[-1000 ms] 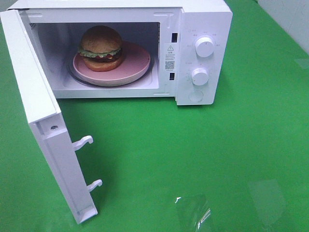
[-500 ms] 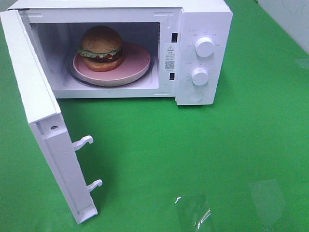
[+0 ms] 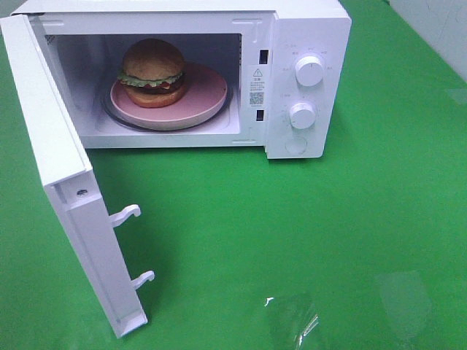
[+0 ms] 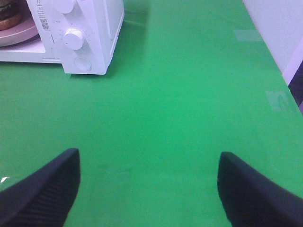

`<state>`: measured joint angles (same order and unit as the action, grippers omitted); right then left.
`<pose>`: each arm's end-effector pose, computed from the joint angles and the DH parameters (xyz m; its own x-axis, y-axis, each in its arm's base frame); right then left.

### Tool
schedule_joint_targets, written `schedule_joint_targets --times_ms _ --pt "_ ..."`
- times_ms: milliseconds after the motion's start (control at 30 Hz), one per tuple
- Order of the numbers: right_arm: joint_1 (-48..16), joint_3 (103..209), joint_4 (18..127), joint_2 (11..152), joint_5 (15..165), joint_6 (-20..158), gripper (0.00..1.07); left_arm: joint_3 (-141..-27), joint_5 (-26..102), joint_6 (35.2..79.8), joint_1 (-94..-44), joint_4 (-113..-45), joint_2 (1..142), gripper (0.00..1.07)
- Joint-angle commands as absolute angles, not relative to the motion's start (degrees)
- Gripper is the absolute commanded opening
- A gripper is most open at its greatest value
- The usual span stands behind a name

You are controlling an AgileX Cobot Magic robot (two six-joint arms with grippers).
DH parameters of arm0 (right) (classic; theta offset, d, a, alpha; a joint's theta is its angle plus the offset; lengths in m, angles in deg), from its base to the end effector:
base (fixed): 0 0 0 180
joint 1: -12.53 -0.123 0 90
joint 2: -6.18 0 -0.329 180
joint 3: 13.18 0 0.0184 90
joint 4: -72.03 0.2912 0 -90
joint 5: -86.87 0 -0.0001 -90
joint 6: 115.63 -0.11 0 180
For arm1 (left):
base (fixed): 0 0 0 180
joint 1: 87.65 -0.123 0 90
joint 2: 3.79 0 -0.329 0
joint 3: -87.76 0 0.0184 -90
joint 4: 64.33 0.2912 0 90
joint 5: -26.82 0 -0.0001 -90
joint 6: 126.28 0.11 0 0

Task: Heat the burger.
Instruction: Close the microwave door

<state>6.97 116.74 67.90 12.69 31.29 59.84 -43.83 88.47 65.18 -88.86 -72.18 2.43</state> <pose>0.0084 -0.0058 0.2946 -0.3758 0.0018 -0.9267 -0.0276 0.9995 0.0131 -0.0019 -0.0133 0.2942 -0.4235 0.1243 -0.8973 0.1452 0.9871 0.0683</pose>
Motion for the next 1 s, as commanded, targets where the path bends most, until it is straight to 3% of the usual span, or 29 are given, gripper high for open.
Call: schedule_joint_targets --times_ms 33,1000 --pt "7.20 116.74 68.25 11.14 31.81 59.79 0.76 -43.71 88.36 64.89 -88.51 -72.35 1.69 1.00" --pt "7.20 116.74 68.25 11.14 31.81 59.79 0.76 -43.71 88.36 64.89 -88.51 -72.35 1.69 1.00"
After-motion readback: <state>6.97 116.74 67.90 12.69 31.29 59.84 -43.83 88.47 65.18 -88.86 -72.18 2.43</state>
